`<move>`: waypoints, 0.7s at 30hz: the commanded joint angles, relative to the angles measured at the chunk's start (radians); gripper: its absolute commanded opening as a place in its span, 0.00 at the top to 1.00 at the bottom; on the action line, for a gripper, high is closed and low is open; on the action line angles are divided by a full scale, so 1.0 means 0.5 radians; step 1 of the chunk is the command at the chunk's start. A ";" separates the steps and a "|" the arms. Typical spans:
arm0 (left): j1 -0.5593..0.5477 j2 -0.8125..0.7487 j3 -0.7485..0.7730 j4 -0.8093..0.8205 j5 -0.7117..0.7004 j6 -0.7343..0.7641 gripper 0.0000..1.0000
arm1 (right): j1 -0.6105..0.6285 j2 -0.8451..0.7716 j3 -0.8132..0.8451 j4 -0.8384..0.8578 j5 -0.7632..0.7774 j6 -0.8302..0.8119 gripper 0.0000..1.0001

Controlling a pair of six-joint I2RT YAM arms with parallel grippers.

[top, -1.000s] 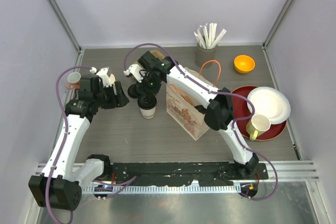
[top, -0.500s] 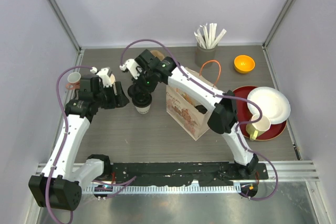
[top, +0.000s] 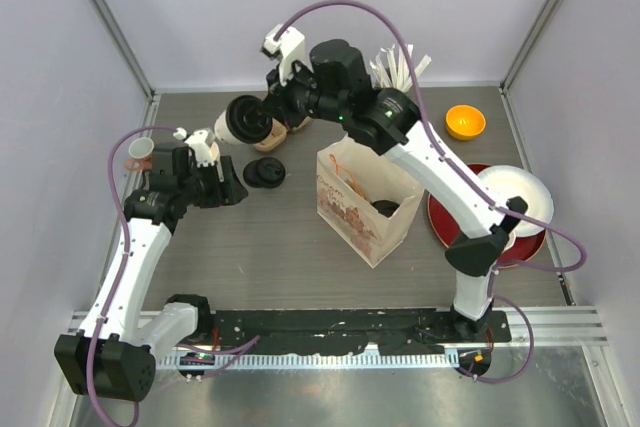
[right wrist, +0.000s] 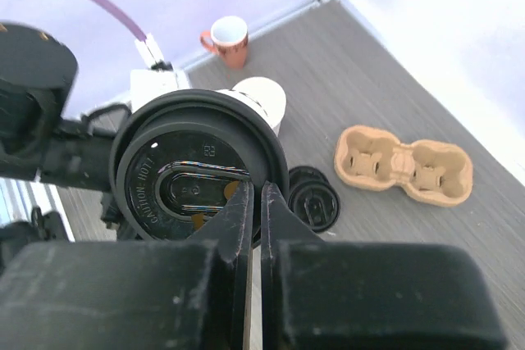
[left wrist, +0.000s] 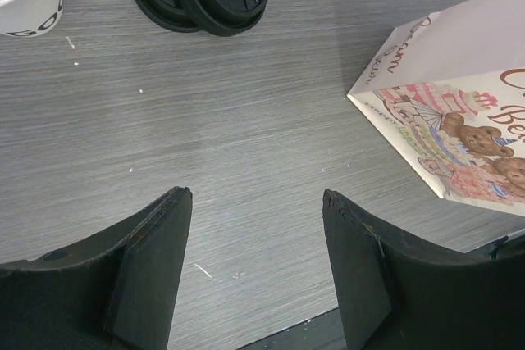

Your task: Pack the takeout coffee

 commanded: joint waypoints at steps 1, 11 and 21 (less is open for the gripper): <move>0.012 -0.026 0.009 0.070 0.099 0.029 0.31 | 0.001 -0.207 0.005 0.205 0.147 0.179 0.99; 0.012 -0.004 0.000 0.076 0.141 0.026 0.31 | -0.024 -0.563 -0.031 0.037 0.536 0.209 0.99; 0.012 0.008 -0.009 0.076 0.154 0.023 0.31 | -0.024 -0.885 -0.200 -0.196 1.165 0.102 0.99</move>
